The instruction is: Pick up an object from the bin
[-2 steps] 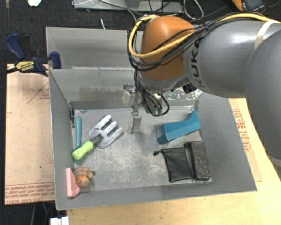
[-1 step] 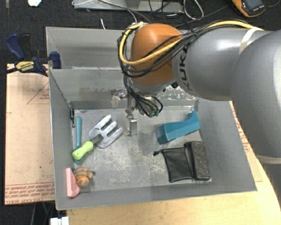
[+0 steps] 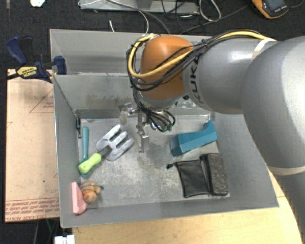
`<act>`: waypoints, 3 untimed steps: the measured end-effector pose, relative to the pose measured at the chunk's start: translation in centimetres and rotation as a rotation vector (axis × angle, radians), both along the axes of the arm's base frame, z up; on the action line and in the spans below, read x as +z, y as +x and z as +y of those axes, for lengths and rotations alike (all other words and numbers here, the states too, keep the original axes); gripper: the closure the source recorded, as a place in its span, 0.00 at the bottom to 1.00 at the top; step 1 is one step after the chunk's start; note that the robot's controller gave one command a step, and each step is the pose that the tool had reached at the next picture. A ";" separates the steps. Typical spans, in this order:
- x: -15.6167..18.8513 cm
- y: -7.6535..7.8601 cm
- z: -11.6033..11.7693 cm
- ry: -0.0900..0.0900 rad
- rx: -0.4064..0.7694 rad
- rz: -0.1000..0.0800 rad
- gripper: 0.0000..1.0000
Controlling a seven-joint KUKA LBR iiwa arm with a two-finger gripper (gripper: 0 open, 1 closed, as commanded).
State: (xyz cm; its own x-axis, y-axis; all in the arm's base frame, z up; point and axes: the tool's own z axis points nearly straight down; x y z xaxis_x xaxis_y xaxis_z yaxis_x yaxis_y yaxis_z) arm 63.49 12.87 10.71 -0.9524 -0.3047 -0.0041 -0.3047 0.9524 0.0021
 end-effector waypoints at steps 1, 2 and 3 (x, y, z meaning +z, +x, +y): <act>0.9 -0.7 -3.0 0.001 -0.281 0.003 0.00; -1.6 -0.2 -2.4 0.001 -0.172 0.001 0.00; 0.0 -0.6 -2.8 0.001 -0.261 0.001 0.00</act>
Offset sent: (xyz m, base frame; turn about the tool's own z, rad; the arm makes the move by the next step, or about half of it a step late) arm -0.0011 -0.0140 -0.0368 0.2381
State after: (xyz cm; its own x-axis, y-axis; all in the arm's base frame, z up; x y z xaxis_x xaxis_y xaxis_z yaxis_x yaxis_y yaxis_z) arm 62.88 10.10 10.67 -0.9988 -0.0491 -0.0029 -0.0491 0.9988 0.0033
